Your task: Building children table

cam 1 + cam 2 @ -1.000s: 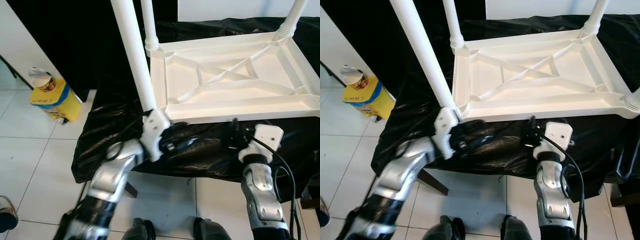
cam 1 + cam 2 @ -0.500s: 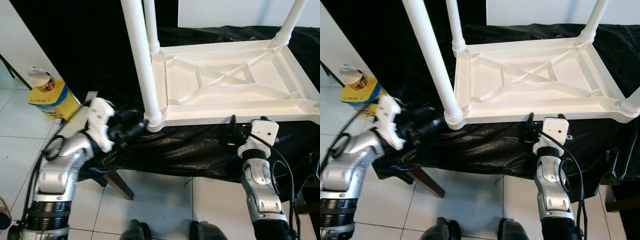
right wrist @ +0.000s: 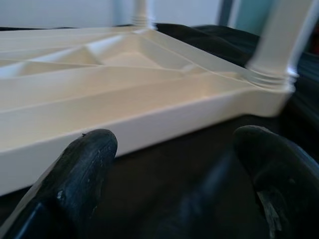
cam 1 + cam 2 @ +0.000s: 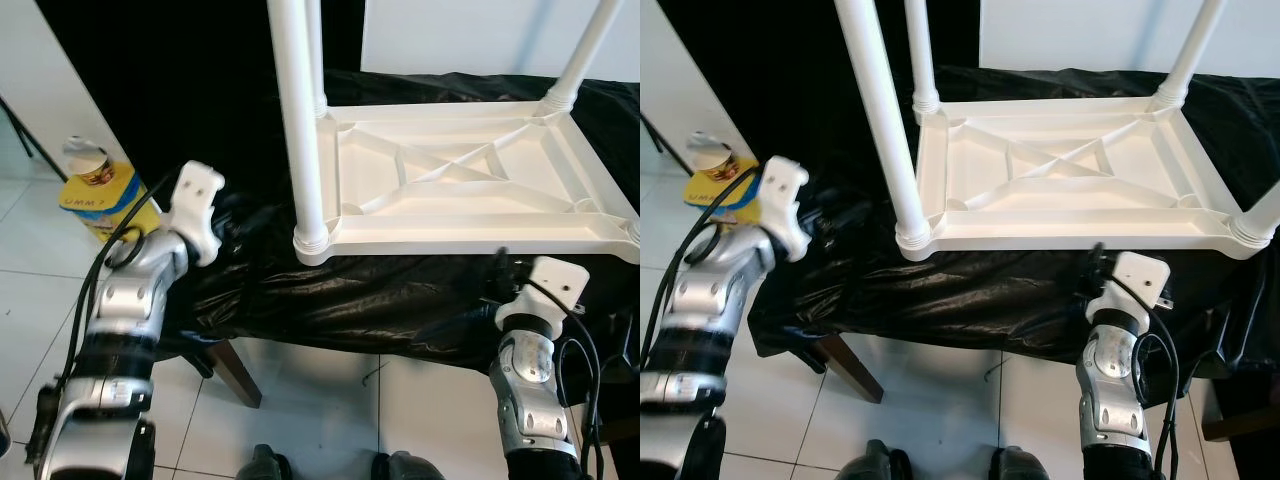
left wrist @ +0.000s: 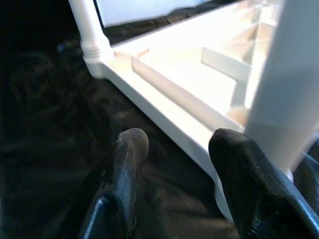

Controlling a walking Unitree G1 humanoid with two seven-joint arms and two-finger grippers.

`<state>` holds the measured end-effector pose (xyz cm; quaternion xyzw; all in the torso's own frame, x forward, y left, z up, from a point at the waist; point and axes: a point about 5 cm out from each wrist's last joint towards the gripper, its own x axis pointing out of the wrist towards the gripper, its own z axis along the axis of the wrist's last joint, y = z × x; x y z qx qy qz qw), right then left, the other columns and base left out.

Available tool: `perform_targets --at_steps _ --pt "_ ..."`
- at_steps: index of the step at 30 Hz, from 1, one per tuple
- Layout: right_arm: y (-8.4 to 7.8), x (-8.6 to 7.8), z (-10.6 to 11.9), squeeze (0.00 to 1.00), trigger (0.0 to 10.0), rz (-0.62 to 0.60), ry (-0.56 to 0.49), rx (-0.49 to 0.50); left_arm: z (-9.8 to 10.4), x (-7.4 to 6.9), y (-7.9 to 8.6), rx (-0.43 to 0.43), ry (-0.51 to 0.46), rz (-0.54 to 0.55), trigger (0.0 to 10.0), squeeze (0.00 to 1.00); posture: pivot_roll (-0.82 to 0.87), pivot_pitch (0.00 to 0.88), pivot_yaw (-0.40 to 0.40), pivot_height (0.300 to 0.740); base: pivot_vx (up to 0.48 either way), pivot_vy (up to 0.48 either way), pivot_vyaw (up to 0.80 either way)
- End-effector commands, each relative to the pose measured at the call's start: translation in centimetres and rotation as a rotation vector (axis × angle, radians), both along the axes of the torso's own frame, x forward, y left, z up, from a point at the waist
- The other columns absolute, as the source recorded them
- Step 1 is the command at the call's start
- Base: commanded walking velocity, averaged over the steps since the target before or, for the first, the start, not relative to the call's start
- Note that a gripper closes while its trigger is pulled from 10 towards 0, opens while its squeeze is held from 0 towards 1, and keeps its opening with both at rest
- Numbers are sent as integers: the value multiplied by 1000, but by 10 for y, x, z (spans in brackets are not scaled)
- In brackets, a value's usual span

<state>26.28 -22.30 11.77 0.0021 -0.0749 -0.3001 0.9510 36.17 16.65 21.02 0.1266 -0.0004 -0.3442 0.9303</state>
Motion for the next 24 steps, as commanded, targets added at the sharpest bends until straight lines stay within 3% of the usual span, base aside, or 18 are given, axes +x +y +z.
perform_targets --at_steps 1,5,9,13,14,18,20,24 --pt "-3 -2 -8 0 10000 -34 38 28 -4 11 7 6 -29 201 10000 0 -65 37 12 740 0 0 0" --pt "-6 -1 -11 0 10000 -54 46 61 1 23 2 4 -50 256 10000 0 -75 24 21 740 0 0 0" --pt "-13 7 -13 0 10000 -80 74 90 16 36 -22 -68 -104 245 10000 0 -85 19 18 740 0 0 0" --pt "-17 10 -12 0 10000 -102 100 96 20 38 -33 -123 -116 213 10000 0 -84 24 11 740 0 0 0" --pt "-20 13 -12 0 10000 -106 118 103 23 38 -40 -169 -121 192 10000 0 -84 33 8 740 0 0 0" --pt "-21 14 -12 0 10000 -106 129 109 25 38 -45 -198 -123 179 10000 0 -84 33 8 740 0 0 0" --pt "-24 19 -12 0 10000 -94 168 96 28 37 -64 -313 -119 142 10000 0 -88 64 5 740 0 0 0" --pt "-25 22 -13 0 10000 -61 189 78 28 36 -81 -374 -117 98 10000 0 -89 87 6 740 0 0 0"
